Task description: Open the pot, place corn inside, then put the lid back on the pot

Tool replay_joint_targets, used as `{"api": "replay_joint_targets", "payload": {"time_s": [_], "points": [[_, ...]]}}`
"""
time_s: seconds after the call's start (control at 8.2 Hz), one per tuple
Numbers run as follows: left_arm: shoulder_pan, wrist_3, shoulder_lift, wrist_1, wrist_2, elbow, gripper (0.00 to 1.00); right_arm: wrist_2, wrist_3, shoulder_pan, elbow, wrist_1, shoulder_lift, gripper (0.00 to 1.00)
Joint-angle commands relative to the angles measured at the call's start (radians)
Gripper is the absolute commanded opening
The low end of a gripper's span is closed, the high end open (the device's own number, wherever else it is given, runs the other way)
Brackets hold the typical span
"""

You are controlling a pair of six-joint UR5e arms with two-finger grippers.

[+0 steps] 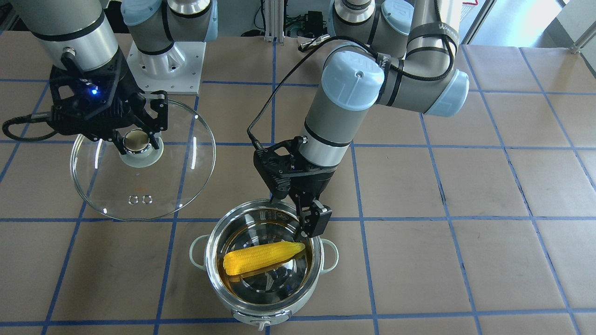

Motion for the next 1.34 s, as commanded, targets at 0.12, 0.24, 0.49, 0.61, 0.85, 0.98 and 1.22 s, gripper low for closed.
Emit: {"api": "replay_joint_targets", "payload": {"time_s": [0.12, 0.24, 0.49, 0.61, 0.85, 0.98, 1.22], "points": [[0.175, -0.236, 0.138, -0.178, 0.006, 0.002, 1.00, 0.000, 0.180, 0.095, -0.017, -0.215, 0.123, 0.36], [0.205, -0.296, 0.181, -0.272, 0.022, 0.001, 1.00, -0.004, 0.254, 0.152, -0.024, -0.279, 0.171, 0.36], [0.226, -0.358, 0.240, -0.345, 0.138, 0.001, 1.00, -0.015, 0.415, 0.250, -0.037, -0.386, 0.258, 0.36], [0.227, -0.429, 0.269, -0.385, 0.174, -0.001, 1.00, -0.014, 0.463, 0.267, -0.041, -0.427, 0.290, 0.36], [0.232, -0.572, 0.318, -0.474, 0.241, -0.018, 1.00, -0.012, 0.463, 0.281, -0.043, -0.446, 0.317, 0.36], [0.239, -0.600, 0.303, -0.488, 0.286, -0.015, 1.00, -0.012, 0.460, 0.281, -0.044, -0.455, 0.329, 0.36], [0.246, -0.615, 0.307, -0.499, 0.280, -0.016, 1.00, -0.010, 0.455, 0.281, -0.066, -0.481, 0.363, 0.36]]}}
